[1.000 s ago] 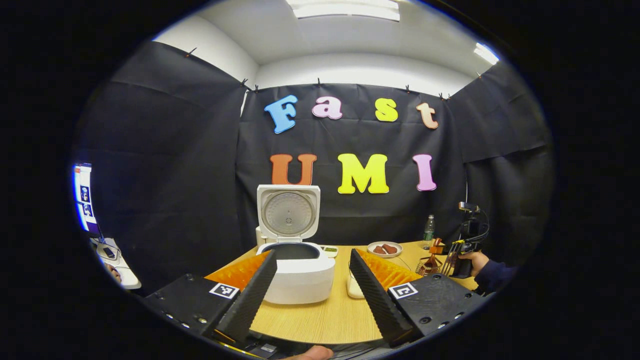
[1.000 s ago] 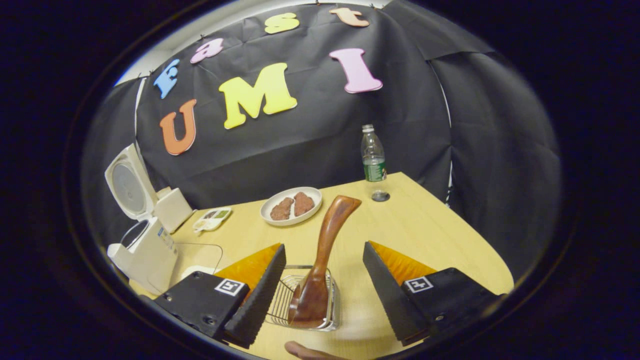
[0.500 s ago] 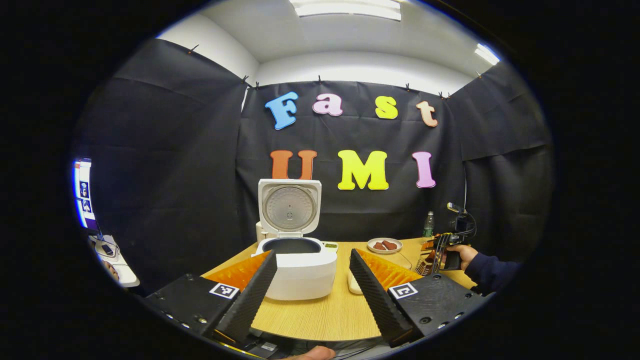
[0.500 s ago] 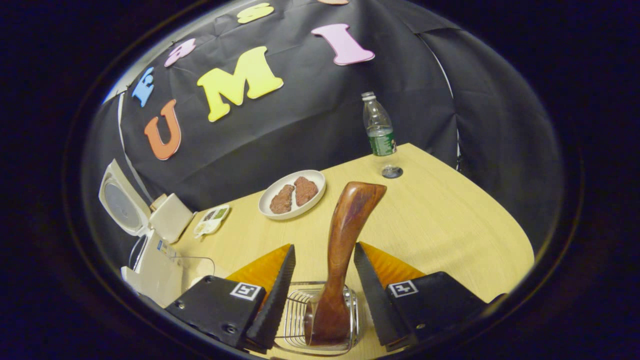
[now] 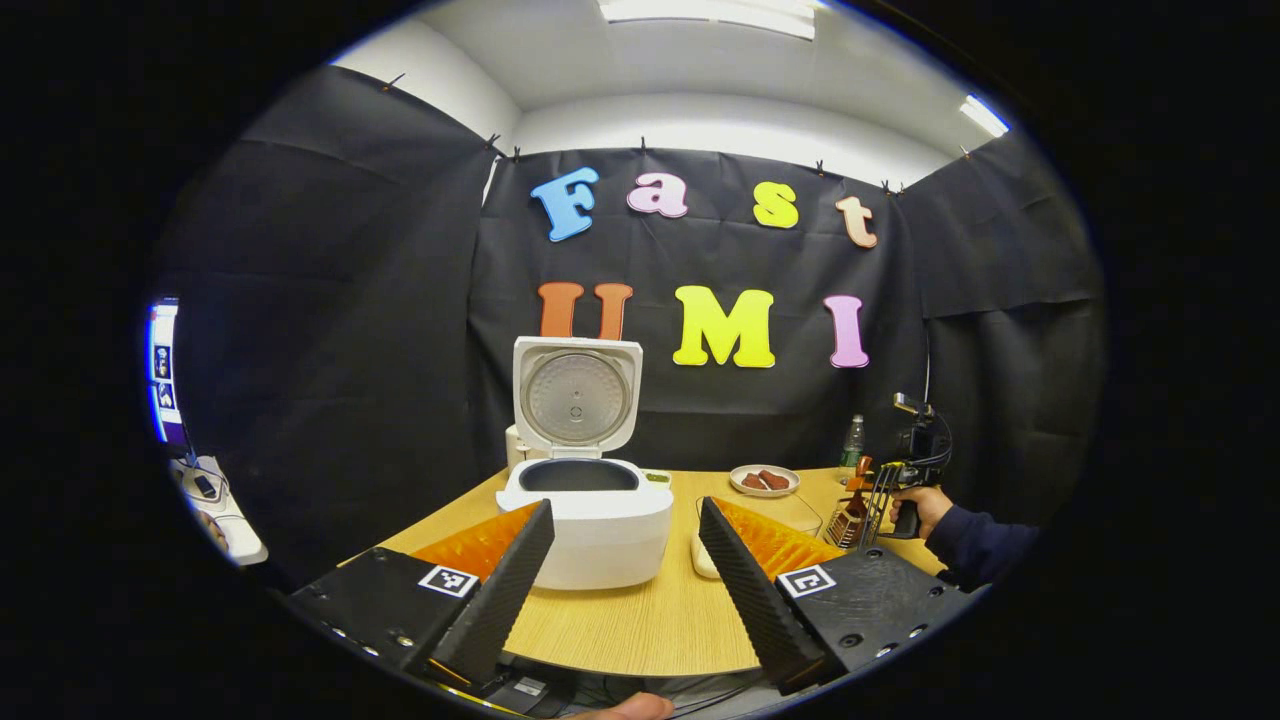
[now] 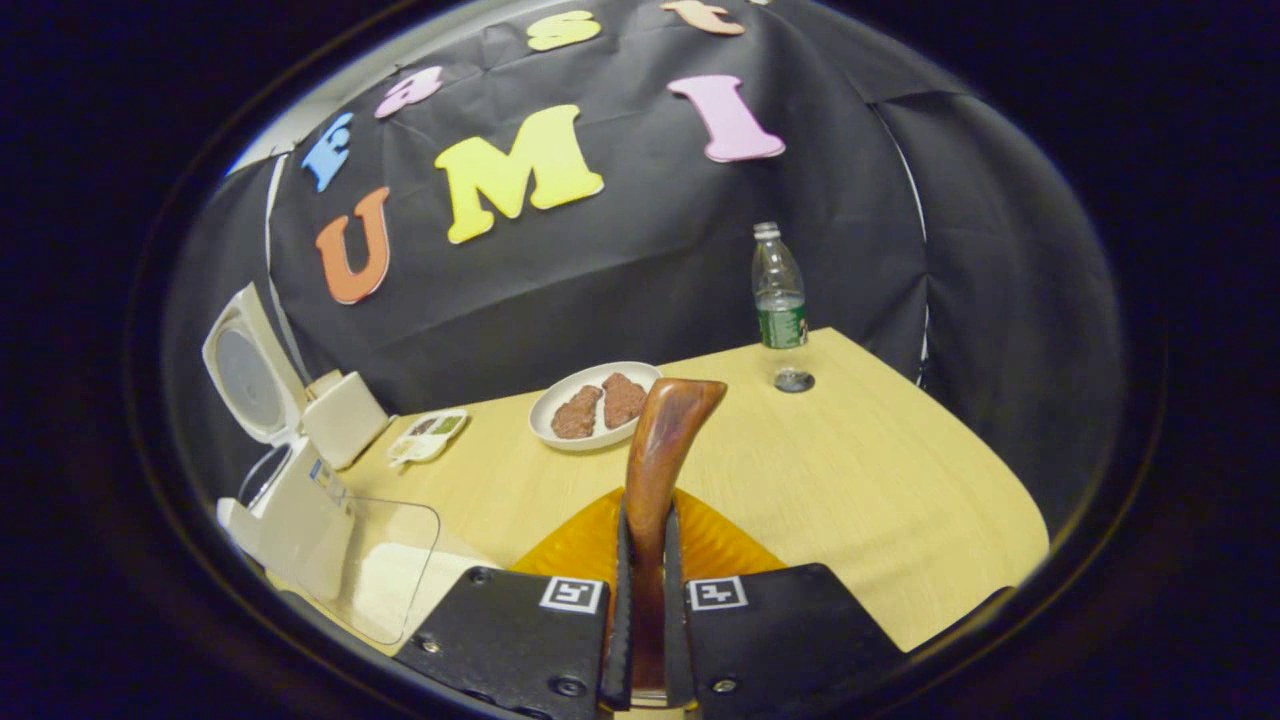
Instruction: Close the left gripper, press the button to open the rice cooker; take a wooden spoon from the chopstick holder with the right hand, scoop a spoonful of rice and pour it into the rice cooker, then put the wooden spoon back into the chopstick holder.
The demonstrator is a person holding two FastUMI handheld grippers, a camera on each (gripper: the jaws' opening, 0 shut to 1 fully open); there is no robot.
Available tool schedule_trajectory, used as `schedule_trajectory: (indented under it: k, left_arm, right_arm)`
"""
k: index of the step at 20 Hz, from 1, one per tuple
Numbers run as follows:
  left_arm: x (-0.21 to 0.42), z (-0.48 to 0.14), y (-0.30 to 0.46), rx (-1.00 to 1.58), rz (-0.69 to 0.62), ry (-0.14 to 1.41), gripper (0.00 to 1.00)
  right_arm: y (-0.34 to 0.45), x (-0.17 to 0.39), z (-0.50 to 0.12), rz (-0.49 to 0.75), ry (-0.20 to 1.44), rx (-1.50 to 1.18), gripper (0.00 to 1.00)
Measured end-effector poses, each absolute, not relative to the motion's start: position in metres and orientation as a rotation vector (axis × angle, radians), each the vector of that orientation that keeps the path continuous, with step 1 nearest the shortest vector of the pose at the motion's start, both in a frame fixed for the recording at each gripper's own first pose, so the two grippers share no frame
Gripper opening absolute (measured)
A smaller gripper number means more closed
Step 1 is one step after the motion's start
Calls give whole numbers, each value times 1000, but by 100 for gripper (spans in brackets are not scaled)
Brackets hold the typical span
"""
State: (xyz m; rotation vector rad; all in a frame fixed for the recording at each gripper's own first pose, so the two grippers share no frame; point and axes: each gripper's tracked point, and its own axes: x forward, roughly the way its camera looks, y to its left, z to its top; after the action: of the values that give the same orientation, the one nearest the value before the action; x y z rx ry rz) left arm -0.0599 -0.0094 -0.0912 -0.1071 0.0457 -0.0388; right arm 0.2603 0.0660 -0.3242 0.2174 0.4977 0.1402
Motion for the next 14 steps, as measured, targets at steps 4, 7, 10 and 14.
schedule_trajectory:
  k: [4,7,10,14]
  left_arm:
    - [-61,-94,-10,-103,-38,50,93]
    - [-64,-92,-10,-89,-36,47,93]
    - [-65,-92,-10,-86,-40,41,94]
    - [-69,-92,-10,-88,-46,31,93]
  right_arm:
    - [70,249,-313,143,449,127,16]
    - [65,246,-288,119,375,109,14]
    - [69,235,-267,113,351,122,13]
    - [74,221,-223,94,255,74,13]
